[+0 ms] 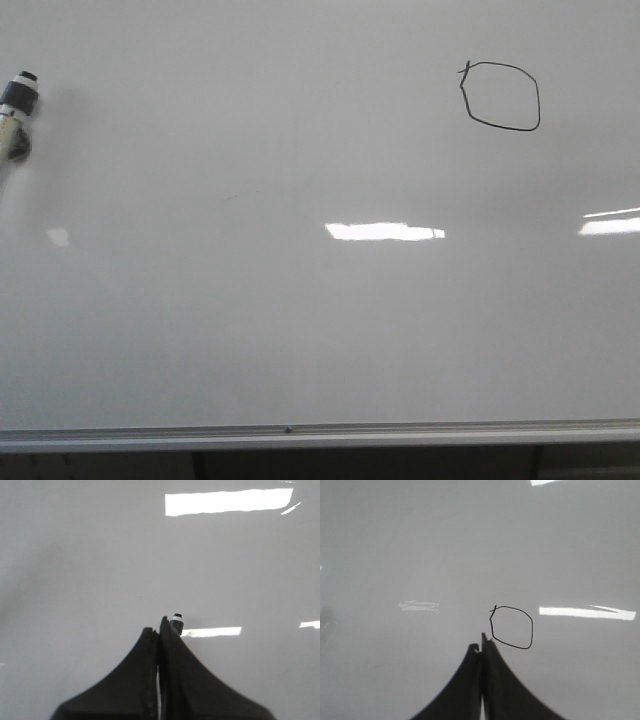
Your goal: Write number 0 on whiteboard
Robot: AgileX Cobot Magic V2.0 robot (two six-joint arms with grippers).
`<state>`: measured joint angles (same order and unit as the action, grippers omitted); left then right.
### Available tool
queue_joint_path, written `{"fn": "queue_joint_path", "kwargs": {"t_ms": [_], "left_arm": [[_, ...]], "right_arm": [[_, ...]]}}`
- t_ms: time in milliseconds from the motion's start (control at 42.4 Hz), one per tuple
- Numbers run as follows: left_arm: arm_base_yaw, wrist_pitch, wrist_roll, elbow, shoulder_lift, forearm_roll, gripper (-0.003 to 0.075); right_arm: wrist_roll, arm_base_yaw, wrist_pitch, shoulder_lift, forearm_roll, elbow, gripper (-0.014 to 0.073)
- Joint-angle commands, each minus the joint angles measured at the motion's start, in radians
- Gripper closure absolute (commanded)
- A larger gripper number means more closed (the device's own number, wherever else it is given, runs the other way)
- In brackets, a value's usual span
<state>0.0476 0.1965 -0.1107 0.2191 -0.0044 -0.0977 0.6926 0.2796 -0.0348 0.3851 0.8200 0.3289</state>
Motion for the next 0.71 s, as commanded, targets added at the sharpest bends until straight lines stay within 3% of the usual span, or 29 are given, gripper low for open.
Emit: {"fn": "queue_joint_path", "kwargs": {"t_ms": [0,401,685], "left_arm": [[-0.001,-0.121,0.018,-0.041,-0.017,0.057,0.0740],[-0.001,-0.175,0.018,-0.250,-0.019,0.122,0.0740],[-0.001,-0.148,0.018,-0.247,-0.019,0.122,0.0740]], "right_arm": [[0.001,0.000,-0.057,0.003,0.003,0.026,0.0662],[0.001,0.000,-0.057,0.003,0.003,0.026,0.0662],[0.001,0.000,-0.057,0.003,0.003,0.026,0.0662]]}}
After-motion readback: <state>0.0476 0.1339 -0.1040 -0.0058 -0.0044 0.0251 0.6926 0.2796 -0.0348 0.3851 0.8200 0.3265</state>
